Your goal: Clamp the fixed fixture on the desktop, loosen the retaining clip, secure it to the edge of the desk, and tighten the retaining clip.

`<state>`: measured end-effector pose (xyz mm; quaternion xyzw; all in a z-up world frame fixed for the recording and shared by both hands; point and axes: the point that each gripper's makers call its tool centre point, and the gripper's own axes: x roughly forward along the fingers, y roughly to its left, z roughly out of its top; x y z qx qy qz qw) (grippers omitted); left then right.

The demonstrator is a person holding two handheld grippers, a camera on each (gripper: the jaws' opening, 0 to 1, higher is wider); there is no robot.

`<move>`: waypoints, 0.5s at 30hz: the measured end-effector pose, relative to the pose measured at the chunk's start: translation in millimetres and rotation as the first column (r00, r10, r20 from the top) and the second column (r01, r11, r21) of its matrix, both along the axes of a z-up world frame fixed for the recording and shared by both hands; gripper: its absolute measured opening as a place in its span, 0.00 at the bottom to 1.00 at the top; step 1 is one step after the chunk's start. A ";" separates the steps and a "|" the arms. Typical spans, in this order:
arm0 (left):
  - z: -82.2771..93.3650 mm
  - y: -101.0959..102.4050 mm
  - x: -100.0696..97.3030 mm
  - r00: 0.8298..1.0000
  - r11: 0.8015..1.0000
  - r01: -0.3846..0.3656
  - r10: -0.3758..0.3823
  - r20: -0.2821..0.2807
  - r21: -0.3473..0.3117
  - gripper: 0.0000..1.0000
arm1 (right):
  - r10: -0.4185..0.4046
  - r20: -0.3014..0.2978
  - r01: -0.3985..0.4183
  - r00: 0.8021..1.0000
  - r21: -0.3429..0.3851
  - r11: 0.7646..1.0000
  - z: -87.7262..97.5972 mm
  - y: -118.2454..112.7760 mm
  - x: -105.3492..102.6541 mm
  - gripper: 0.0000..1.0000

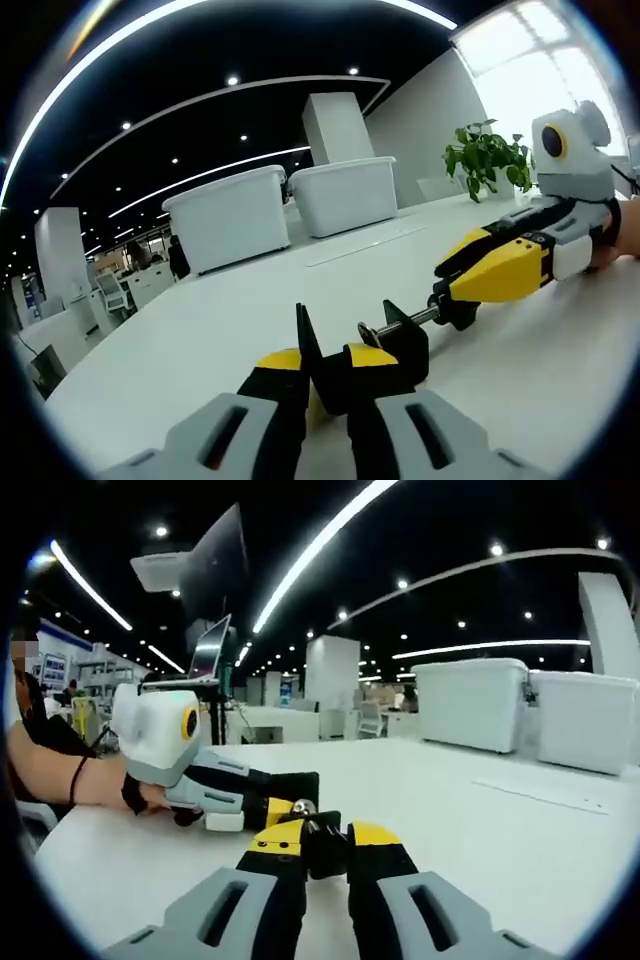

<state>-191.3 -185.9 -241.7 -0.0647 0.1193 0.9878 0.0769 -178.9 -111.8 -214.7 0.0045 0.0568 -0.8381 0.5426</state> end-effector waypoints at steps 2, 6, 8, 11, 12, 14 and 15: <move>0.0 0.0 0.0 1.000 1.000 0.000 0.000 0.000 0.000 0.14 | -0.001 -0.049 0.002 0.999 0.019 1.000 0.9 -0.9 1.8 0.12; 0.1 -0.5 0.1 1.000 1.000 -0.003 0.003 0.000 -0.001 0.14 | 0.000 -0.187 0.015 0.982 0.079 0.997 2.3 -4.5 7.7 0.11; 0.1 -0.6 0.1 1.000 1.000 -0.004 0.004 0.000 -0.001 0.14 | 0.019 -0.275 0.015 0.961 0.120 0.993 2.1 -5.7 7.6 0.11; 0.2 -0.3 0.2 1.000 1.000 -0.003 0.003 -0.001 -0.002 0.14 | 0.015 -0.275 0.019 0.961 0.121 0.992 1.1 -6.6 11.6 0.11; 0.2 -0.3 0.2 1.000 1.000 -0.004 0.004 -0.001 -0.002 0.14 | 0.015 -0.279 0.020 0.960 0.123 0.992 1.2 -6.8 11.9 0.11; 0.1 -0.3 0.3 1.000 1.000 -0.004 0.004 0.000 -0.002 0.14 | 0.014 -0.281 0.022 0.960 0.126 0.992 1.6 -7.0 12.3 0.12; 0.1 -0.3 0.3 1.000 1.000 -0.004 0.004 0.000 -0.002 0.14 | 0.013 -0.272 0.022 0.962 0.127 0.992 1.9 -7.1 12.4 0.12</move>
